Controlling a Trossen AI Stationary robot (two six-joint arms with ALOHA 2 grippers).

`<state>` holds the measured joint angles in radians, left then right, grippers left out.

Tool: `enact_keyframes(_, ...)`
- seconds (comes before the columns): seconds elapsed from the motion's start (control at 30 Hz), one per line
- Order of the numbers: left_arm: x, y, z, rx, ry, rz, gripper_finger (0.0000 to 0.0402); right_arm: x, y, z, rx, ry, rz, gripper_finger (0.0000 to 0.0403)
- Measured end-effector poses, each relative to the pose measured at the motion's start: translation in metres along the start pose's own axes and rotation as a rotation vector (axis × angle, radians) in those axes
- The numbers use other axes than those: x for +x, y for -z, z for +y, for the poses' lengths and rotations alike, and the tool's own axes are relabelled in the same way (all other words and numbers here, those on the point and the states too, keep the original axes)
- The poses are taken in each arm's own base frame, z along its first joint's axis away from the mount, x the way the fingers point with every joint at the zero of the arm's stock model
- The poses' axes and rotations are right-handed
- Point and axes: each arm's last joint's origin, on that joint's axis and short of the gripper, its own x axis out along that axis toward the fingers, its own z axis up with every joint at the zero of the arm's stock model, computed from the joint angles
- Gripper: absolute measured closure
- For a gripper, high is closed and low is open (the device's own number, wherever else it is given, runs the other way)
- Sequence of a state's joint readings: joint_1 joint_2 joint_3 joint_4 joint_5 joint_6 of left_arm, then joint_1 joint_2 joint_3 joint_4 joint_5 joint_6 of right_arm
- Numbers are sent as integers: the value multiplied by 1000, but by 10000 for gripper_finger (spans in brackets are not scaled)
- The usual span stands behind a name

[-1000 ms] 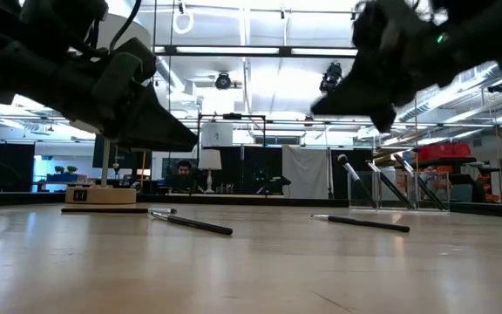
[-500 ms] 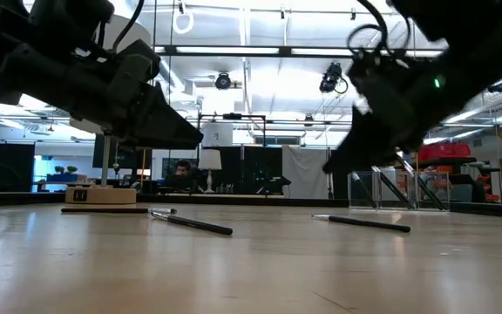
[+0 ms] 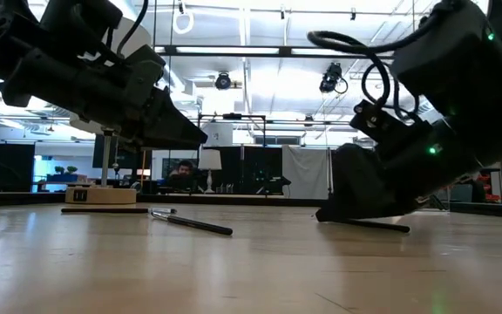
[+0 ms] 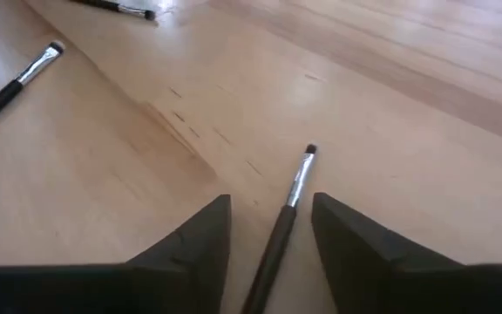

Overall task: Put items in baskets/containers
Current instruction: Put the eyeshadow brush into the transparent organizer

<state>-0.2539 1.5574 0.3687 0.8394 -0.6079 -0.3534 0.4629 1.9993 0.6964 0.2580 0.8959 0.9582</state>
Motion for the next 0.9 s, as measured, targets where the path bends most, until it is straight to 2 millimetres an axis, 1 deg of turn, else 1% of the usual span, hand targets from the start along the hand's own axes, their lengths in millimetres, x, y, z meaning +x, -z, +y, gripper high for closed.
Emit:
enact_keyframes(0.2,0,0,0,-1,0,0,225,-12,13,-3,14,14,18,283)
enact_keyframes(0.3,1,-1,1,-4,-5,-1,225,-15,18,-7,36,24,0,317)
enact_keyframes(0.5,1,-1,2,-4,-6,-1,225,-20,24,-11,12,29,-24,387)
enact_keyframes(0.73,1,-1,2,-4,-6,-1,225,-22,26,-13,-12,28,-34,395)
enact_keyframes(0.8,1,-1,2,-3,-6,-1,225,-24,24,-12,-8,19,-24,395)
enact_keyframes(0.9,1,-1,2,-3,-4,0,225,-29,17,-13,1,-21,37,397)
